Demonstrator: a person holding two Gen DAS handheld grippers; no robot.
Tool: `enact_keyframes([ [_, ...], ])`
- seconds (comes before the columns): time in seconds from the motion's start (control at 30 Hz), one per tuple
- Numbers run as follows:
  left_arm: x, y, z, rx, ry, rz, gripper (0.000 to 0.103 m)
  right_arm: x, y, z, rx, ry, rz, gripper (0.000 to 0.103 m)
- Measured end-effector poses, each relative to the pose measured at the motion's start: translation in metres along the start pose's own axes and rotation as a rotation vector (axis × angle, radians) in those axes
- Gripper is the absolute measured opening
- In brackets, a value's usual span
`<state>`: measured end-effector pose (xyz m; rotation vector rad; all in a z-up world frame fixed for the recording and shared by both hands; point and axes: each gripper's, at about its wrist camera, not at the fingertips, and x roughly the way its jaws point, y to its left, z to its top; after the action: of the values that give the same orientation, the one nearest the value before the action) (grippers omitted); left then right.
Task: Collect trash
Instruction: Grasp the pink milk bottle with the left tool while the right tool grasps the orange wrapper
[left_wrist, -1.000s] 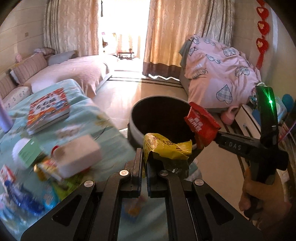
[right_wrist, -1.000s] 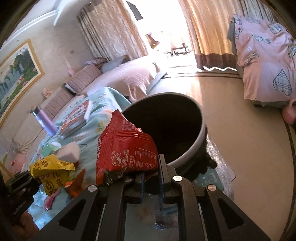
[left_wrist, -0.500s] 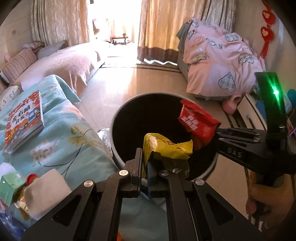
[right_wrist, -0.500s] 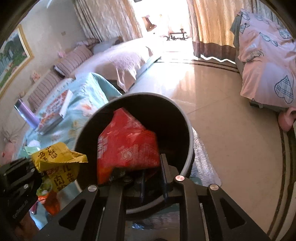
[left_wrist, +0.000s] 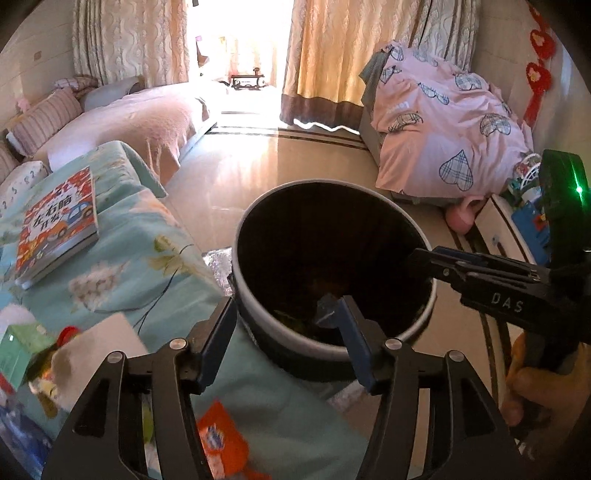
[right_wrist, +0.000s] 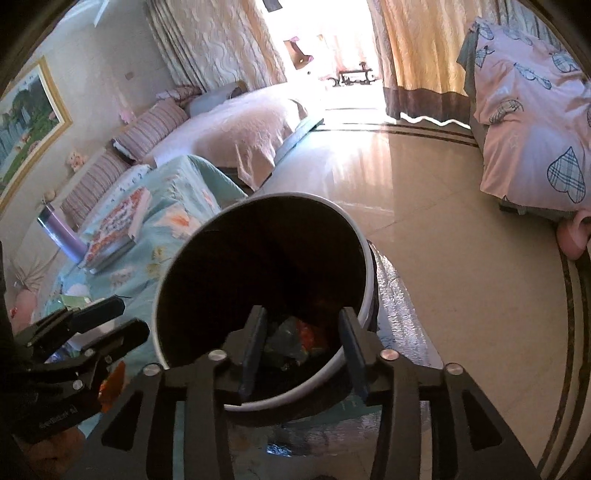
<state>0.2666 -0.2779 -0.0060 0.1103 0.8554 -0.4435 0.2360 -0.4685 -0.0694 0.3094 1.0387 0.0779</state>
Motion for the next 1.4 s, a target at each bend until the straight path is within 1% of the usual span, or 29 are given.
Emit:
enact_keyframes([
  [0.07, -0.011, 0.004, -0.007, -0.008, -0.02, 0.006, 0.058, -0.007, 0.002, -0.004, 0.018, -0.022, 0.026, 0.045],
  [0.13, -0.021, 0.01, -0.015, -0.023, -0.037, 0.011, 0.058, -0.016, 0.005, -0.011, 0.03, -0.049, 0.043, 0.048],
  [0.2, -0.032, 0.017, -0.025, -0.044, -0.05, 0.014, 0.058, -0.023, 0.009, -0.017, 0.042, -0.067, 0.057, 0.056],
  [0.27, -0.042, 0.027, -0.036, -0.065, -0.062, 0.019, 0.058, -0.028, 0.015, -0.026, 0.058, -0.082, 0.086, 0.061],
  [0.4, -0.061, 0.041, -0.062, -0.102, -0.084, 0.05, 0.059, -0.034, 0.033, -0.043, 0.069, -0.095, 0.139, 0.077],
  [0.47, -0.068, 0.049, -0.076, -0.126, -0.086, 0.058, 0.059, -0.035, 0.044, -0.052, 0.065, -0.098, 0.154, 0.08],
  [0.6, -0.082, 0.069, -0.1, -0.173, -0.089, 0.071, 0.06, -0.035, 0.064, -0.069, 0.053, -0.094, 0.19, 0.081],
  [0.8, -0.097, 0.1, -0.132, -0.226, -0.078, 0.103, 0.06, -0.029, 0.092, -0.092, 0.033, -0.072, 0.221, 0.081],
  [1.03, -0.109, 0.125, -0.155, -0.255, -0.056, 0.12, 0.06, -0.019, 0.116, -0.111, 0.015, -0.039, 0.242, 0.081],
  [1.13, -0.112, 0.135, -0.163, -0.244, -0.041, 0.121, 0.06, -0.017, 0.126, -0.117, -0.001, -0.032, 0.247, 0.081],
  [1.2, -0.111, 0.14, -0.166, -0.226, -0.02, 0.119, 0.062, -0.015, 0.131, -0.118, -0.012, -0.03, 0.245, 0.081],
  [1.3, -0.108, 0.147, -0.171, -0.182, 0.016, 0.127, 0.064, -0.008, 0.137, -0.119, -0.018, -0.024, 0.243, 0.081],
  [1.33, -0.105, 0.149, -0.173, -0.162, 0.03, 0.131, 0.065, -0.005, 0.138, -0.119, -0.02, -0.02, 0.242, 0.081],
  [1.37, -0.102, 0.15, -0.173, -0.134, 0.051, 0.132, 0.069, -0.003, 0.139, -0.119, -0.022, -0.017, 0.242, 0.081],
  [1.4, -0.098, 0.15, -0.175, -0.106, 0.072, 0.14, 0.069, 0.0, 0.14, -0.118, -0.023, -0.013, 0.242, 0.081],
])
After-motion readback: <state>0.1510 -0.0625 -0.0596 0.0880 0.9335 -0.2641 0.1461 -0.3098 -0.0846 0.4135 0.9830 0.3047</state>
